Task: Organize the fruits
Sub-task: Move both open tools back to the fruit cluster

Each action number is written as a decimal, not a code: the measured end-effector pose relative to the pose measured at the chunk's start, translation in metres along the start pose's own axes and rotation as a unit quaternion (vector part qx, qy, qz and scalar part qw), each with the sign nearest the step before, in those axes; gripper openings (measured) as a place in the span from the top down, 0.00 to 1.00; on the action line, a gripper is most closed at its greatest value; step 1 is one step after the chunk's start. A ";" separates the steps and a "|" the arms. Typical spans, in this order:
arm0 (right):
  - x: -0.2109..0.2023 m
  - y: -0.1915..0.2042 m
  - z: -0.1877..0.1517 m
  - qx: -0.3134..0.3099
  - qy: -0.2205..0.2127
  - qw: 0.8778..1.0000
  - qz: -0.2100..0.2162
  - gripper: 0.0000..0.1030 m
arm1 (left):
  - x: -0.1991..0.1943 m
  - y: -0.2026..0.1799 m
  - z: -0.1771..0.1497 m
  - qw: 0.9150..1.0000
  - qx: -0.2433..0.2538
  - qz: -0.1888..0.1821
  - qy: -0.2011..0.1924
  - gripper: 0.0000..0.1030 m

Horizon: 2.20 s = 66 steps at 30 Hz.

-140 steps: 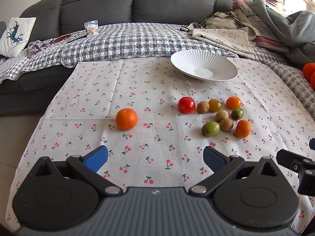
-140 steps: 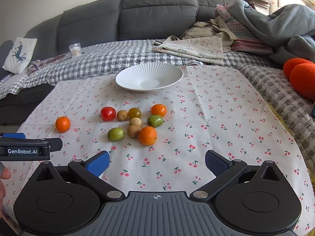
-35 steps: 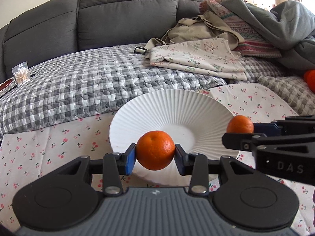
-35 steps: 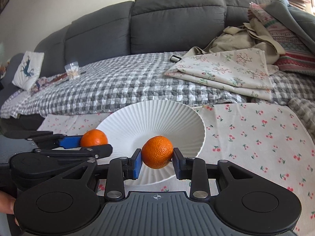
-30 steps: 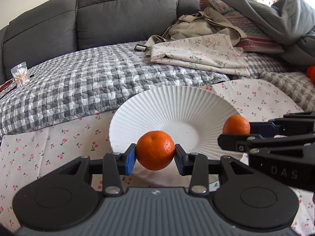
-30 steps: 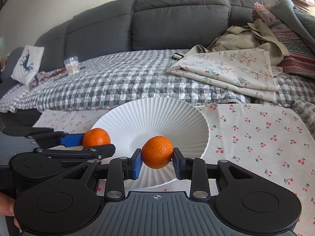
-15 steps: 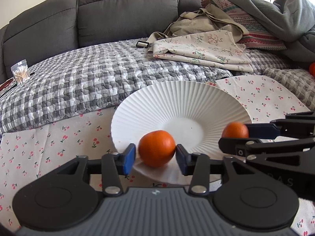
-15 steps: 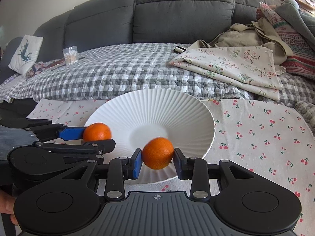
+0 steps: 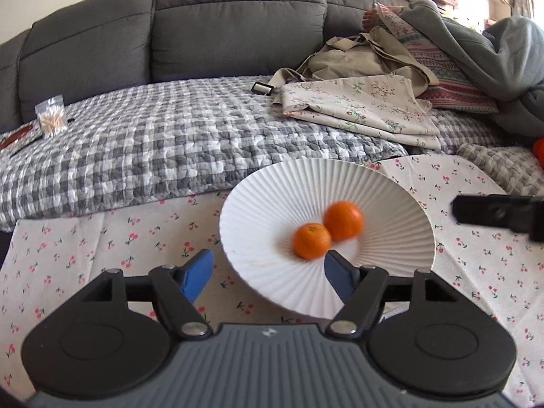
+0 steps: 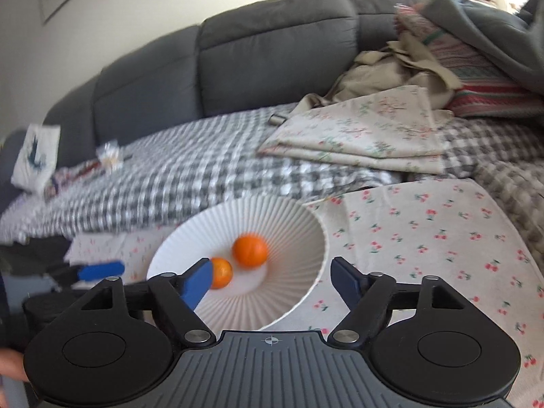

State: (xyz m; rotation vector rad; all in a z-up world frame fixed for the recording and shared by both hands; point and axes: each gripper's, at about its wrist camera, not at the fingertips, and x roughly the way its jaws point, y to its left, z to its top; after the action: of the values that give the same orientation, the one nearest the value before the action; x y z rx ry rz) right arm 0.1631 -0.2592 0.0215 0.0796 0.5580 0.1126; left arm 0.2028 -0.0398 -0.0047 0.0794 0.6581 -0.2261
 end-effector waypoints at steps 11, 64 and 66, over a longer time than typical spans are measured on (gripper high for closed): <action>-0.039 0.008 0.002 0.000 -0.023 1.000 0.008 0.04 | -0.035 0.006 -0.007 1.000 -0.022 -0.015 0.005 0.26; -0.072 0.041 -0.076 -0.003 0.092 0.996 0.001 0.04 | -0.101 0.020 -0.087 0.995 -0.030 -0.031 0.092 0.02; -0.068 0.039 -0.079 -0.001 0.102 0.995 -0.003 0.08 | -0.099 0.018 -0.089 0.994 -0.028 -0.040 0.097 0.03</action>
State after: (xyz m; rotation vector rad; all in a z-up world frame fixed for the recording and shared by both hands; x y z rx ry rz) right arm 0.0607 -0.2260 -0.0058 0.0656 0.7625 0.1161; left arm 0.0777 0.0089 -0.0135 0.0203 0.8625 -0.2788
